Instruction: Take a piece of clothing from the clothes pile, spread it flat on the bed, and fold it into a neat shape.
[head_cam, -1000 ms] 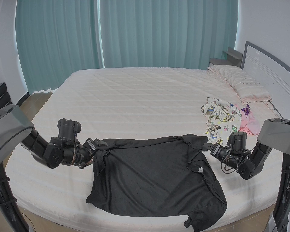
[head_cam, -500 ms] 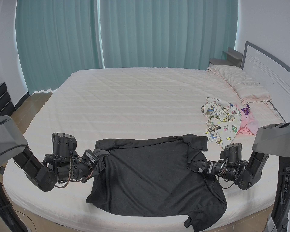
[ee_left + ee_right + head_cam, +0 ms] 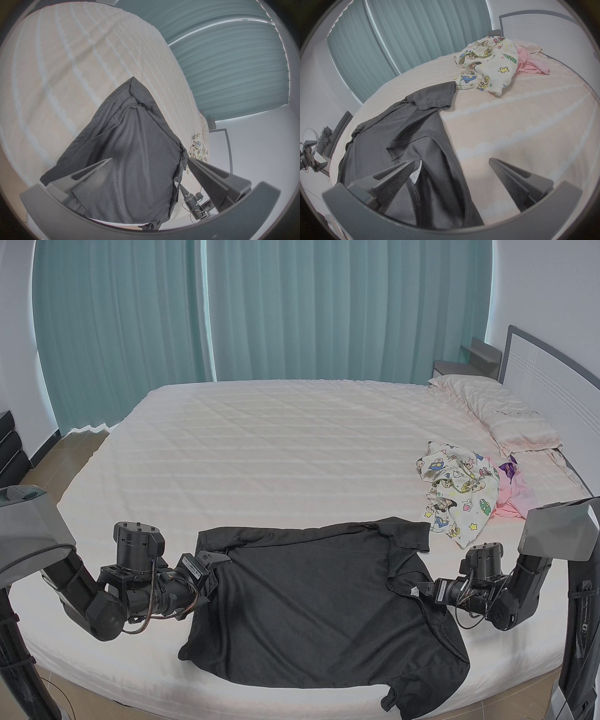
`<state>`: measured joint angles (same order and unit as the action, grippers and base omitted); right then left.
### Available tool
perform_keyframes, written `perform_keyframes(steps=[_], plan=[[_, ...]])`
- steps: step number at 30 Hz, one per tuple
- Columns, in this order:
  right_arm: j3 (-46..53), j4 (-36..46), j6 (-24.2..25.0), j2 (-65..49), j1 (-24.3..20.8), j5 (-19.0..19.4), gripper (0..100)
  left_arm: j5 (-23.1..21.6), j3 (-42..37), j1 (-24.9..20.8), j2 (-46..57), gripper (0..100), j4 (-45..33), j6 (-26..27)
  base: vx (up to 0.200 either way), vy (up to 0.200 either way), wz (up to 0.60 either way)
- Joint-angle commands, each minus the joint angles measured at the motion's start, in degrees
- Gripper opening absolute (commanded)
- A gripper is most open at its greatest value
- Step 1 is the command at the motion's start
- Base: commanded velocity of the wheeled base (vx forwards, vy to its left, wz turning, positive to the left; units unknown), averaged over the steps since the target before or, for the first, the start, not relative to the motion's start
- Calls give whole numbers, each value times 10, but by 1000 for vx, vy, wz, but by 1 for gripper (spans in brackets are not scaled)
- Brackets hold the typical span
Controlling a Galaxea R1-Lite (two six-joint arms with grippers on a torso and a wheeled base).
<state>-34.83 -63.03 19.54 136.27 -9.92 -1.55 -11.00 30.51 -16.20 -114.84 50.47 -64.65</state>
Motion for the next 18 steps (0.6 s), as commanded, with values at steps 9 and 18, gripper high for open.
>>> perform_keyframes(steps=[9, 18], plan=[[-63, 31, 2, 35, 2, 1, 0, 0, 1, 0, -13, 100, 1, 0, 0, 0, 0], [-53, 23, 37, 8, 17, 5, 0, 1, 3, 1, -21, 100, 1, 0, 0, 0, 0]])
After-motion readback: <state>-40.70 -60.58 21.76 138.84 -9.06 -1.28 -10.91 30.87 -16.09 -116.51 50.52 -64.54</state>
